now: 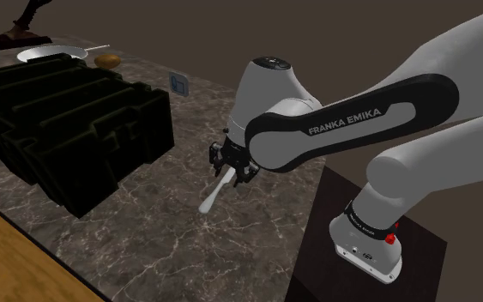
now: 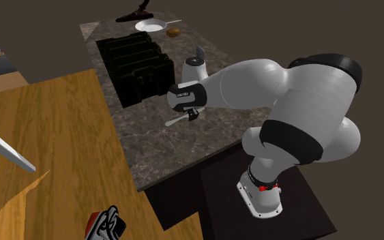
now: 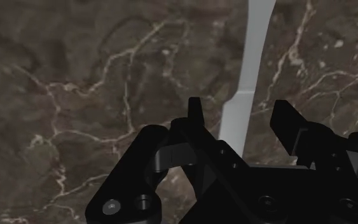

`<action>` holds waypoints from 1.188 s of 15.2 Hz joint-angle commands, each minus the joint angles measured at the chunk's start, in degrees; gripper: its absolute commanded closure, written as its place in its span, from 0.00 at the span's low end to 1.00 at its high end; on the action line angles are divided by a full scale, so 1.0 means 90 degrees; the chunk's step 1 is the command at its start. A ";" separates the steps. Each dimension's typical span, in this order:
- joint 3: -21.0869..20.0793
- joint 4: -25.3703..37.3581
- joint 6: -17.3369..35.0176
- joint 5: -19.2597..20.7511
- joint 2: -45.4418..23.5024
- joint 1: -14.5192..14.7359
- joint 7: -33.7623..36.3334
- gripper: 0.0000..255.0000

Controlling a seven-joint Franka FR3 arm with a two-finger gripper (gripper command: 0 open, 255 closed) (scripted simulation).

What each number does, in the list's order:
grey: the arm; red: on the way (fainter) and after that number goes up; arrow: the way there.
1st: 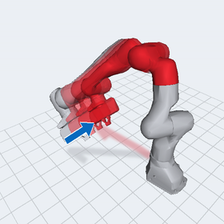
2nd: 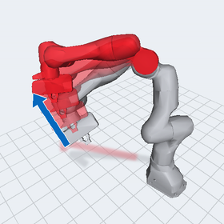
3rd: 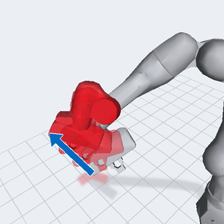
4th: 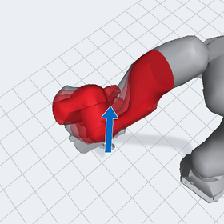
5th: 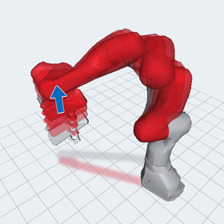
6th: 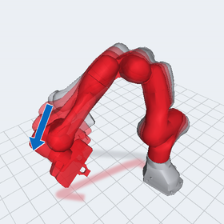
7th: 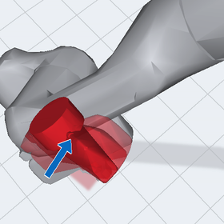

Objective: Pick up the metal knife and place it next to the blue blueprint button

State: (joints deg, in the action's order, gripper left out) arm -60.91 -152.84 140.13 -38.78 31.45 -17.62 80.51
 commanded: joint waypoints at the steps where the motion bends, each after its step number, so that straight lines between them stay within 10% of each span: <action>1: -0.0010 -0.0003 0.0029 -0.0009 -0.0014 -0.0007 0.0000 1.00; 9: 0.0412 0.0154 -0.0549 0.0077 0.0376 0.0183 -0.0020 1.00; 10: 0.0412 0.0154 -0.0549 0.0077 0.0376 0.0183 -0.0020 0.00; 13: 0.0133 0.0807 -0.1367 0.0407 0.0240 -0.0112 0.0696 0.00; 18: -0.0318 0.0660 -0.0809 0.0378 -0.0126 -0.0375 0.0724 0.00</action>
State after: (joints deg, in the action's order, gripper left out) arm -63.26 -146.44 132.01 -35.20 30.69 -20.83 87.06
